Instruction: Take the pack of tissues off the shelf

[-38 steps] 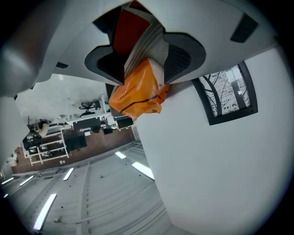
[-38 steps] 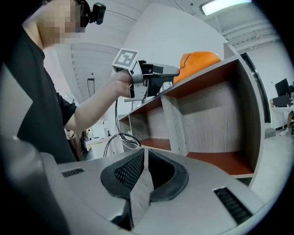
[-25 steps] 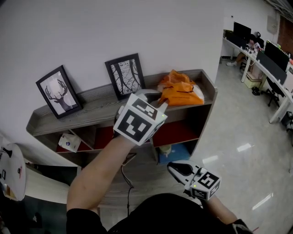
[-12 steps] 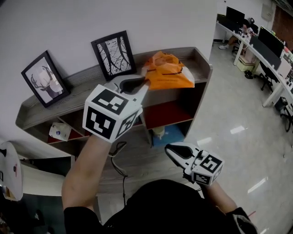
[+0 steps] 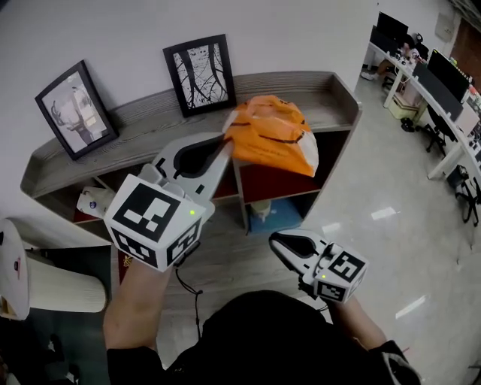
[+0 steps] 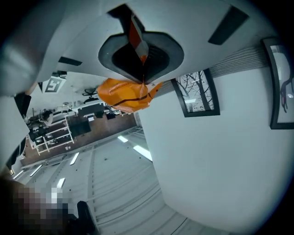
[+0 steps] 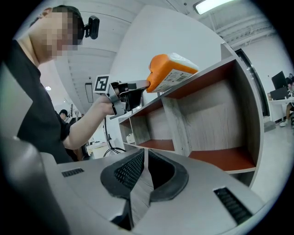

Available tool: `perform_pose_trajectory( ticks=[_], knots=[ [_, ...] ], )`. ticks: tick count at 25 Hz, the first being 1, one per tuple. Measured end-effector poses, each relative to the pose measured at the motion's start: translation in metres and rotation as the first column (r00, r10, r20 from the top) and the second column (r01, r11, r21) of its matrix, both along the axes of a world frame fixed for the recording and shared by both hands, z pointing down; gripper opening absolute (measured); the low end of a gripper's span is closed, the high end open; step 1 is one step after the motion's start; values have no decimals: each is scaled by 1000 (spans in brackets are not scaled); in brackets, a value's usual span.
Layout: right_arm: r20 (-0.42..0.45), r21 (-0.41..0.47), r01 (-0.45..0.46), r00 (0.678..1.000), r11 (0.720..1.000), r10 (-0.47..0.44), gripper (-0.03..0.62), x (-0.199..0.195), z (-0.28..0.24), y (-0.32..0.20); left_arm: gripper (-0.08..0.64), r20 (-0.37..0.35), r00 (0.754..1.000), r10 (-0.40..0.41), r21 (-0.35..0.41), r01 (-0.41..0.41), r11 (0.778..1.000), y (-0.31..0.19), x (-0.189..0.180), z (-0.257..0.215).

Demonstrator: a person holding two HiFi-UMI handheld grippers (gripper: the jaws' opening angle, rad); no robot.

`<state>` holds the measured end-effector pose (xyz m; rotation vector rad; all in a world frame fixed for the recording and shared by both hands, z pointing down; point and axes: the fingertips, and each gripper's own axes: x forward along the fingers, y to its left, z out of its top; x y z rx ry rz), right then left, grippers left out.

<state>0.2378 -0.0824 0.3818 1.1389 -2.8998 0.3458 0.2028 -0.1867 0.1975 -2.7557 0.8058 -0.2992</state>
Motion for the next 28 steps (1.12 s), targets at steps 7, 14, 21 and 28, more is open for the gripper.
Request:
perform_pose_trajectory(
  ticks=[7, 14, 21, 28],
  knots=[
    [8, -10, 18, 1000, 1000, -18, 17, -11, 0, 0, 17, -87, 996, 17, -38, -20, 999, 22, -26, 5],
    [-23, -20, 23, 999, 1000, -23, 17, -14, 5, -2, 17, -170, 985, 17, -45, -25, 999, 47, -51, 4],
    [-28, -37, 32, 999, 999, -33, 17, -21, 8, -2, 17, -198, 980, -31, -66, 18, 998, 61, -80, 21],
    [-42, -61, 41, 998, 997, -44, 17, -28, 13, -1, 17, -198, 975, -99, -113, 78, 991, 68, -106, 62]
  ],
)
